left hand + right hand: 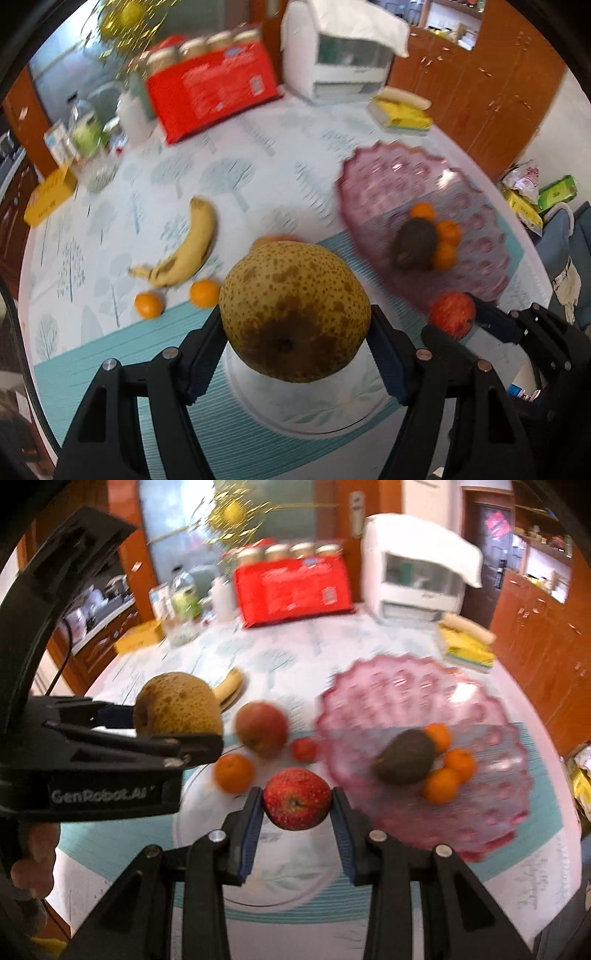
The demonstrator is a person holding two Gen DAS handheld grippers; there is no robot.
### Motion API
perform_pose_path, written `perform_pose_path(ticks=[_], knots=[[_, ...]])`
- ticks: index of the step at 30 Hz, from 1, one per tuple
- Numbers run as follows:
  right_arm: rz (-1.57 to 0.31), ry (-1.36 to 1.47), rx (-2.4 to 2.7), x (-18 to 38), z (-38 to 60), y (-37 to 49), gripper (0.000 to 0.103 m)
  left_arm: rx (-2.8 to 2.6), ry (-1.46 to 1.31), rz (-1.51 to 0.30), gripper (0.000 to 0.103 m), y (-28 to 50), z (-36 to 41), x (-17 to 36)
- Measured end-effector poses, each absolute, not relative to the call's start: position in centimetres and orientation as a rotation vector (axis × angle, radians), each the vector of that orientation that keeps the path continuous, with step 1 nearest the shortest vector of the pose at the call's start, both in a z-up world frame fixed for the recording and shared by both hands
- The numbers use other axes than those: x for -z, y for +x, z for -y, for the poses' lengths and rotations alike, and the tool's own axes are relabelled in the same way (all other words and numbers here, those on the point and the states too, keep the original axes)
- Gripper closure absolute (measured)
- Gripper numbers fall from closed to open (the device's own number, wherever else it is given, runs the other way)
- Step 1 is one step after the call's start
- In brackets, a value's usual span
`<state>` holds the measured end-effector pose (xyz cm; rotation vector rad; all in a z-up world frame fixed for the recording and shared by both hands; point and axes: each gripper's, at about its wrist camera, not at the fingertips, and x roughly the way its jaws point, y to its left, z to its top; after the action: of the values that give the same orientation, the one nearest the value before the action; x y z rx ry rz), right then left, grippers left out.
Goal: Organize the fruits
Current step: 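Carry the pear and red apple into the pink bowl and release both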
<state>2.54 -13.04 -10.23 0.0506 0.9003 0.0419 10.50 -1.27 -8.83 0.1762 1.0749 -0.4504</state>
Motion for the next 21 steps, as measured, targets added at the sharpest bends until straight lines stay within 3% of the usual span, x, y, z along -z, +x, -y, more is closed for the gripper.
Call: perform_pose_path(ticks=[13, 21], knots=[[-0.786, -0.057, 0.164, 2.5, 25.6, 3.5, 0.066, 0.466, 0.256, -0.936, 0.031, 12.2, 12.4, 1.6], [-0.819, -0.075, 0.182, 3.1, 31.0, 8.1, 0.066, 0.43, 0.31, -0.97, 0.031, 15.6, 17.7, 3.4]])
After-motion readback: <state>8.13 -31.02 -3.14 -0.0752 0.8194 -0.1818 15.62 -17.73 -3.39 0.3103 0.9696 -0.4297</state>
